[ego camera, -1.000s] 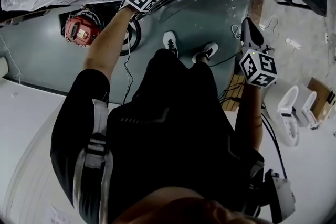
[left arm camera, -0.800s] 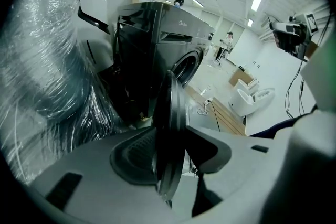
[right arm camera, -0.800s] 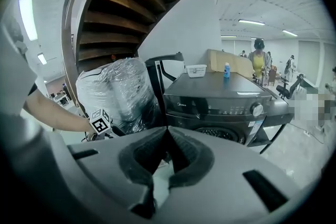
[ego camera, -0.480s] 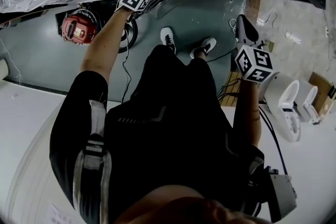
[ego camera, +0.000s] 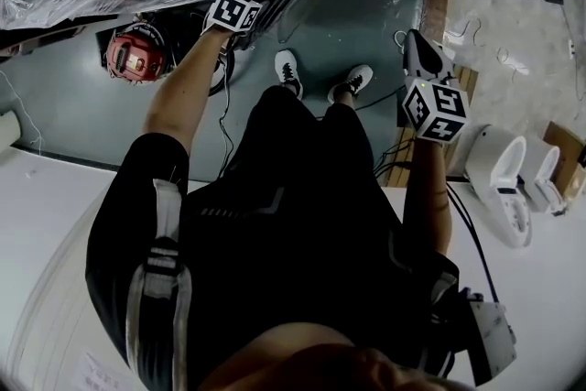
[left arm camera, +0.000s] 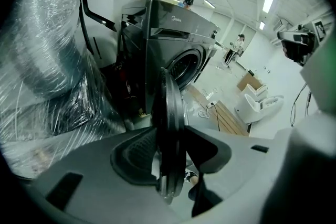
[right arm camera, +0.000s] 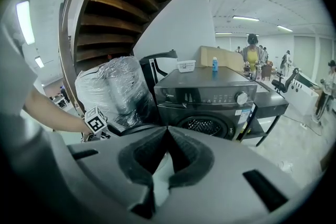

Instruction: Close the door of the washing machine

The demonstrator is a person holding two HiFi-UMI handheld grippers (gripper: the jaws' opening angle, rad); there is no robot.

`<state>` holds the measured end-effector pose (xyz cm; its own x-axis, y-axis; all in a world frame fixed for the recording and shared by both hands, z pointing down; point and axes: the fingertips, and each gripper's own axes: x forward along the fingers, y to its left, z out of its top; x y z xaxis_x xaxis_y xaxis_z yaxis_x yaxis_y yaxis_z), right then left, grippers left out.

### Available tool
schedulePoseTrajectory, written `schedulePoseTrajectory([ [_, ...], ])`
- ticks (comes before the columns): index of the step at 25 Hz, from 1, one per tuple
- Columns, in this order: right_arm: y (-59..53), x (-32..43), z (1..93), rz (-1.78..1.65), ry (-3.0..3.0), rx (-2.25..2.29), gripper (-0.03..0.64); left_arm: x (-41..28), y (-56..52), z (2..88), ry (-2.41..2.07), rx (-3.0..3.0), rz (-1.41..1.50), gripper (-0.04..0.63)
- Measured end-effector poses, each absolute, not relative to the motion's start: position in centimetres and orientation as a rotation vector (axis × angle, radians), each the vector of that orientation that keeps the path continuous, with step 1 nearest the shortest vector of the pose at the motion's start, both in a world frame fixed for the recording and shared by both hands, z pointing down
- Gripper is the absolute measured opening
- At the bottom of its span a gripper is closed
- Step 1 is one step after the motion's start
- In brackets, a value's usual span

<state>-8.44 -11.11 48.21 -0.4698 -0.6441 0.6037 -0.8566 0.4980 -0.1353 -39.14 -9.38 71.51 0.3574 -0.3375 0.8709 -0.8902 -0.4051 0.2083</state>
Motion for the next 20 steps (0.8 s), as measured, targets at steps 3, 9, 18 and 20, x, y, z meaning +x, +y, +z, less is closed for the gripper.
schedulePoseTrajectory([
  [3, -10.5, -6.5, 48.7, 0.609, -2.25, 1.249, 0.005, -37.6, -8.9, 71.5, -1.054, 1.919, 1.019, 0.164],
  [9, -8.9, -3.2, 49.9, 0.658, -2.225, 1.26, 0.005, -34.7, -8.3, 71.5, -1.079, 1.904, 1.018, 0.166],
  [18, -7.7, 0.3, 50.4, 0.697, -2.229, 1.295, 0.005, -30.8, -7.3, 71.6, -1.087, 1.867, 1.072, 0.166],
  [20, -7.6, 1.3, 50.5, 0.705, -2.23, 1.307, 0.005, -29.7, -7.3, 71.6, -1.075, 1.864, 1.093, 0.166],
])
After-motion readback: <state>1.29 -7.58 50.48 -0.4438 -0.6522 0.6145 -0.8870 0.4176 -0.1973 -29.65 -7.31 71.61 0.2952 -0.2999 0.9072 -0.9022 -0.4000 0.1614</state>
